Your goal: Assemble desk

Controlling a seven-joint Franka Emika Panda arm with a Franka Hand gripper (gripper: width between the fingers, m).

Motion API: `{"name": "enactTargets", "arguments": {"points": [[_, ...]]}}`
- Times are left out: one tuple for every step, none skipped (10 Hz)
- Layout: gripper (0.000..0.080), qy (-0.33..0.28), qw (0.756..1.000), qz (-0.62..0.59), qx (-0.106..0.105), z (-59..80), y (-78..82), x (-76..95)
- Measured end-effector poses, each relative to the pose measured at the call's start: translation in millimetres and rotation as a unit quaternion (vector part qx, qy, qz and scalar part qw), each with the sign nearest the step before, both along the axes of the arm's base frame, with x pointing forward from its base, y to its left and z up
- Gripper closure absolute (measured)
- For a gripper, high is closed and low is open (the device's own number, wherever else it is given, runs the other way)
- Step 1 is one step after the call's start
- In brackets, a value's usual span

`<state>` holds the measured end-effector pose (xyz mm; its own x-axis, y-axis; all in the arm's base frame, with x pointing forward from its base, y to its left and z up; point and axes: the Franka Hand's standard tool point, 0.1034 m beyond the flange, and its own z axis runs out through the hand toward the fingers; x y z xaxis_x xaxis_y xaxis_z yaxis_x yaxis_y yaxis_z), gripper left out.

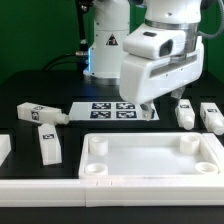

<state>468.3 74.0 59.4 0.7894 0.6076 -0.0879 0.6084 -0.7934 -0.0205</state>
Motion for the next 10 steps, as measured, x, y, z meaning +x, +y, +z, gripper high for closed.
{"name": "enactTargets", "arguments": {"points": [[0.015,-0.002,0.998,-0.059,-0.002,2.3,6.5,-21.4],[0.015,-0.007,0.992,-0.123,-0.005,3.0,16.5,-41.5],[0.015,-0.007,0.988,-0.155,-0.004,3.4,19.7,-45.9],[0.015,-0.007,0.981,-0.196,-0.005,2.9,20.3,-45.6],[0.015,-0.006,0.974,-0.227,-0.005,2.8,21.1,-45.9],[0.015,-0.006,0.965,-0.261,-0.007,2.3,22.8,-46.9],[0.015,-0.004,0.946,-0.324,-0.011,-2.6,33.2,-54.3],[0.015,-0.002,0.935,-0.354,-0.013,-9.5,48.5,-65.4],[0.015,-0.002,0.936,-0.351,-0.013,-16.0,56.2,-70.9],[0.015,-0.005,0.936,-0.352,-0.009,-21.5,56.0,-71.1]]}}
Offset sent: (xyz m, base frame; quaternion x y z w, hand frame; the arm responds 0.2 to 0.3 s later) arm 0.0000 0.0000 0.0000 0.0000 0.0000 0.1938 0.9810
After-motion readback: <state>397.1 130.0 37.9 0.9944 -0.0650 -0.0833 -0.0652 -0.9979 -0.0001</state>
